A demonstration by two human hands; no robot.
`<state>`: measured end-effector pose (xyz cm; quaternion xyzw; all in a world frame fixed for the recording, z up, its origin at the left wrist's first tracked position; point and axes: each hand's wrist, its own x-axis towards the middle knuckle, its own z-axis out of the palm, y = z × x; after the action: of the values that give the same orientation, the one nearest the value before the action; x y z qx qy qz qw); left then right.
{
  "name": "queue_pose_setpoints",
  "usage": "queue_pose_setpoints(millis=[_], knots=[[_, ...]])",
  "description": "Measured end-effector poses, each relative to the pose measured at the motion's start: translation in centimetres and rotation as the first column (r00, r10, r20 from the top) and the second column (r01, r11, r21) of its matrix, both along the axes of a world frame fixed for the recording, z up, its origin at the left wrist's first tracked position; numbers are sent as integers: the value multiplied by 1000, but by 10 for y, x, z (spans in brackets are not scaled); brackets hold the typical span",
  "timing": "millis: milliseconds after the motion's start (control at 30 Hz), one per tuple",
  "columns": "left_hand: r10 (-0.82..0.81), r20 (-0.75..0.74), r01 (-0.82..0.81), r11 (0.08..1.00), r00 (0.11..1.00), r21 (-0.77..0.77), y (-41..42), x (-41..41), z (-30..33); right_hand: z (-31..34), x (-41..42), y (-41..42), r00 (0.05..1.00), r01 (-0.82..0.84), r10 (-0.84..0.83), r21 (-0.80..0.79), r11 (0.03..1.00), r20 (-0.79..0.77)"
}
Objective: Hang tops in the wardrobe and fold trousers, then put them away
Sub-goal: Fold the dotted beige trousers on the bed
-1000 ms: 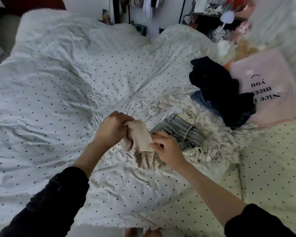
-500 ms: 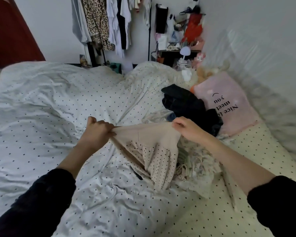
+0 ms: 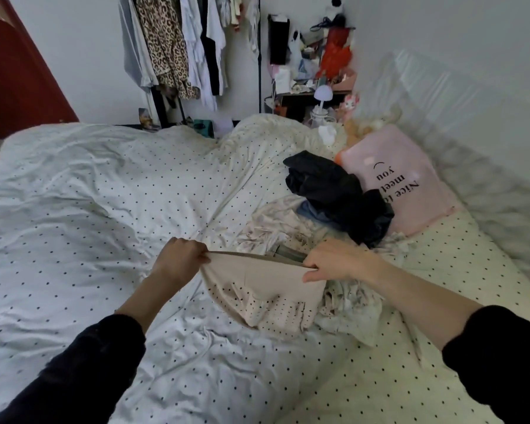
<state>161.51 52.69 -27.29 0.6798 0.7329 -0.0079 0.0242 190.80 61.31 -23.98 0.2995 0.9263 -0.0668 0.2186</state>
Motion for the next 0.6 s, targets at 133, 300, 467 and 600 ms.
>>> queue_pose_setpoints(millis=[133,300,467,600], knots=[[-61,-115,53,996,991,-65,-12,8,-19,-9,9,4,984,141,-144,-40,989,-105],[-89,-179,71,992,980,-101,-30,8,-34,-15,20,9,718,342,-506,-391,855,-478],[-23,-91,23,1000,996,7,-37,0,-37,-16,29,-5,672,318,-620,-598,736,-406],[114,243,-142,985,963,99,-33,-9,-28,-7,26,-13,735,306,-611,-661,685,-293]])
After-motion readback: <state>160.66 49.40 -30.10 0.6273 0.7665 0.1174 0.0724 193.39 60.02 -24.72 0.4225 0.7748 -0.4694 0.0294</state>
